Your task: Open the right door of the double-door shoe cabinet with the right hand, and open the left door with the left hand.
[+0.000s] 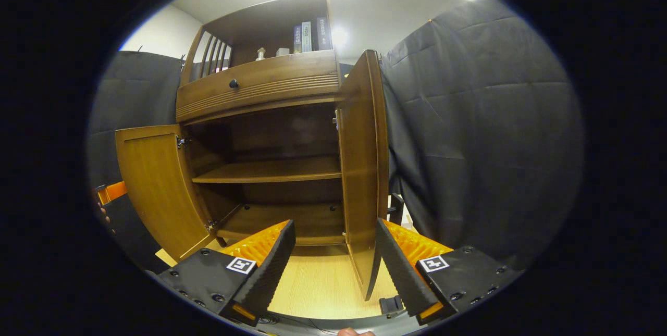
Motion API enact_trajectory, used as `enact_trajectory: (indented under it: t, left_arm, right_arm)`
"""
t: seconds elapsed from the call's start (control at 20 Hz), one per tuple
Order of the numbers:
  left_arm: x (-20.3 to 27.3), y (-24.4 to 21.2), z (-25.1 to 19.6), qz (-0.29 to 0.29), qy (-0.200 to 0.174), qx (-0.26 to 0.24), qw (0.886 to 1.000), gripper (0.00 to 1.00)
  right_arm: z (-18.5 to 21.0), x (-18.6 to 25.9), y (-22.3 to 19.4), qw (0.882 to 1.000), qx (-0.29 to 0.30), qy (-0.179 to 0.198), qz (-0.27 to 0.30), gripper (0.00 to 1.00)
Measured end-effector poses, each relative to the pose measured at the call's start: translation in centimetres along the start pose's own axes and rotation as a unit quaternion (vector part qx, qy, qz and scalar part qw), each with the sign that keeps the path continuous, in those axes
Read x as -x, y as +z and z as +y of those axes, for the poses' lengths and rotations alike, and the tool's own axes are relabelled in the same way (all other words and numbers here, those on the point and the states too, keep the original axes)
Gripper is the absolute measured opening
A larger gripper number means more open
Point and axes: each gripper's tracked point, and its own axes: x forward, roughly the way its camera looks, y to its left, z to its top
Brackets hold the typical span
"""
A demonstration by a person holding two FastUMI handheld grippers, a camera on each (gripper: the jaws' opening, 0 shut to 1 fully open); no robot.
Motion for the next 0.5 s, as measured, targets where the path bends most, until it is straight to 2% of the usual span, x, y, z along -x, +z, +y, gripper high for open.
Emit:
enact_trajectory:
  t: [0.25,0.5]
  left_arm:
    - [-0.33,-0.6,-0.29,0.005,0.0,0.011,1.0,0.96]
    - [-0.6,-1.21,-0.79,0.014,-0.01,0.0,1.0,0.94]
  right_arm:
    - [0.28,-0.38,-0.42,1.0,-0.013,0.011,-0.002,0.98]
    - [0.24,-0.89,-0.2,0.999,-0.033,0.013,-0.011,0.98]
